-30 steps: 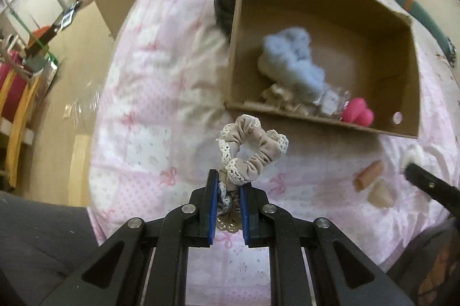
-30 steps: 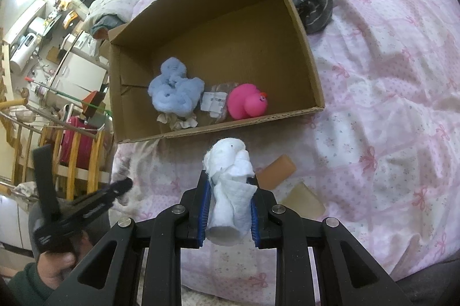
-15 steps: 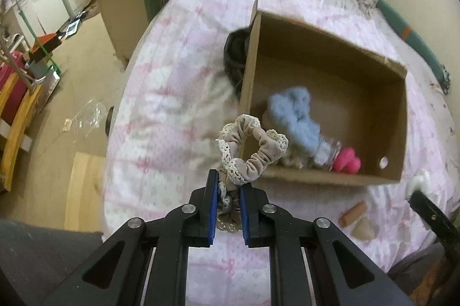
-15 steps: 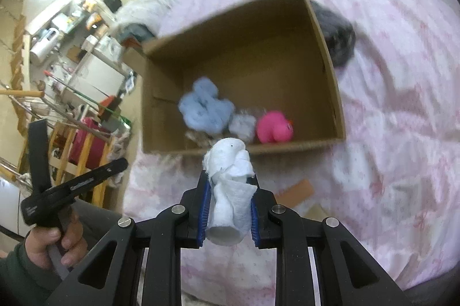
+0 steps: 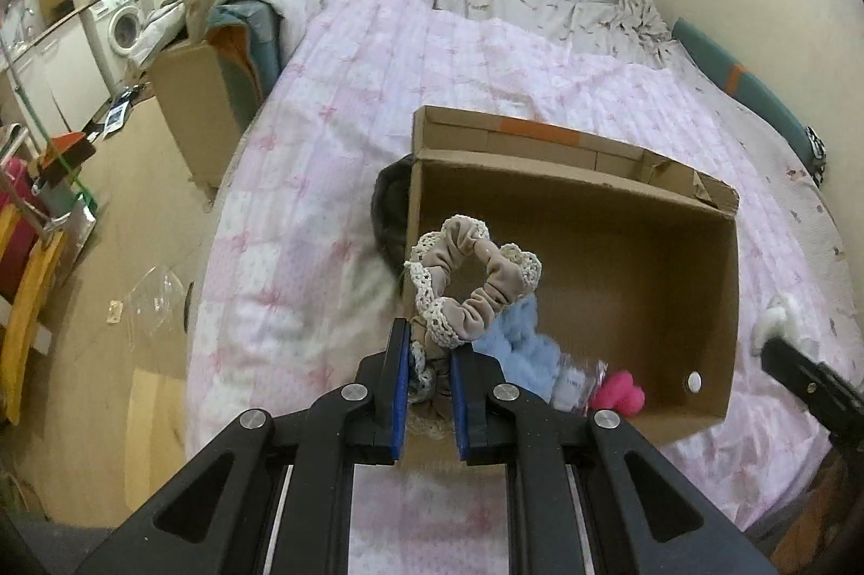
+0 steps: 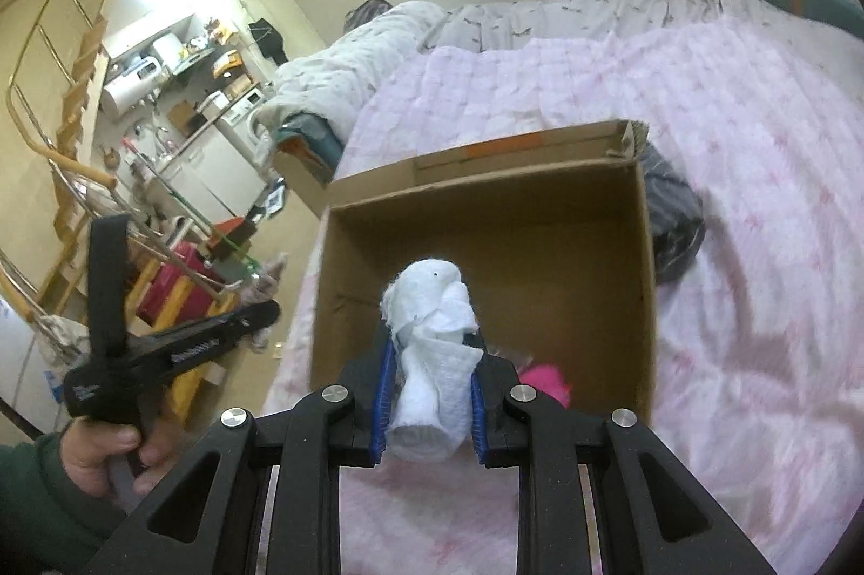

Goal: Organize soft objects
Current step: 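Carry the brown scrunchie and white cloth over the box with both tools, then open both tools to drop the scrunchie and cloth into the box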

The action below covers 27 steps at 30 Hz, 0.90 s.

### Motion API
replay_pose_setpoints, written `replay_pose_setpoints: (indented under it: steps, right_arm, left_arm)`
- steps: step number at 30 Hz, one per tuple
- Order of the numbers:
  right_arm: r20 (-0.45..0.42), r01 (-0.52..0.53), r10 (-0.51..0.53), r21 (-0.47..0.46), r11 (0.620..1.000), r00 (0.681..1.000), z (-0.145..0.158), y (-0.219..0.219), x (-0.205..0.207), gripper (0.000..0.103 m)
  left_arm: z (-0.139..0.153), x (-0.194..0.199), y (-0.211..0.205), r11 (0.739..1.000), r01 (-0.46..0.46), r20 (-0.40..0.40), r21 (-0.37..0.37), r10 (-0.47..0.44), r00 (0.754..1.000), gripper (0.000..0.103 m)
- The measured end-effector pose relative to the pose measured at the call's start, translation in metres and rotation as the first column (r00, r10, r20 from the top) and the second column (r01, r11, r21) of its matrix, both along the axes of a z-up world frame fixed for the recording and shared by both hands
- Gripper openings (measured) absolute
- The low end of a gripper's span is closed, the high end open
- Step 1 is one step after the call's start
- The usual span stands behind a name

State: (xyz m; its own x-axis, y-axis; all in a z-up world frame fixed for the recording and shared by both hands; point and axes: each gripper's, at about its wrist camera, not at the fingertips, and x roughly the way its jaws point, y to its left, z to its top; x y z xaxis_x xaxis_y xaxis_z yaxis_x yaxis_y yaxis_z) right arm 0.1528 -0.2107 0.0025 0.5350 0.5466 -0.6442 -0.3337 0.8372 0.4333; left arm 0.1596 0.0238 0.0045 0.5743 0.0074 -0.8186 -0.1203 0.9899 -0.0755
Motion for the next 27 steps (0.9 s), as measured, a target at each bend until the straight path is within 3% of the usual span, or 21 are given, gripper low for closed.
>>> replay_pose_setpoints:
  steps: [7, 11, 18, 27]
  right_arm:
    - [-0.094, 0.088, -0.092, -0.047, 0.995, 0.991, -0.046, -0.01, 0.023, 0.025]
    - [-0.115, 0.096, -0.105, -0.081, 0.992, 0.988, -0.057, -0.008, 0.028, 0.025]
    - [-0.143, 0.085, -0.102, -0.123, 0.989, 0.985, -0.068, -0.001, 0.033, 0.025]
    - [-0.168, 0.074, -0.1, -0.157, 0.985, 0.981, -0.077, 0.006, 0.038, 0.025]
  left_arm:
    - [-0.035, 0.017, -0.012, 0.998, 0.056, -0.004, 0.002, -0.056, 0.998, 0.013]
    - [-0.055, 0.016, -0.013, 0.999, 0.045, -0.031, 0.005, -0.045, 0.999, 0.013]
    - [-0.062, 0.018, -0.008, 1.0, 0.022, -0.037, -0.017, -0.022, 0.999, 0.013]
    - [-0.06, 0.015, -0.024, 0.996, 0.091, -0.001, 0.017, -0.091, 0.996, 0.013]
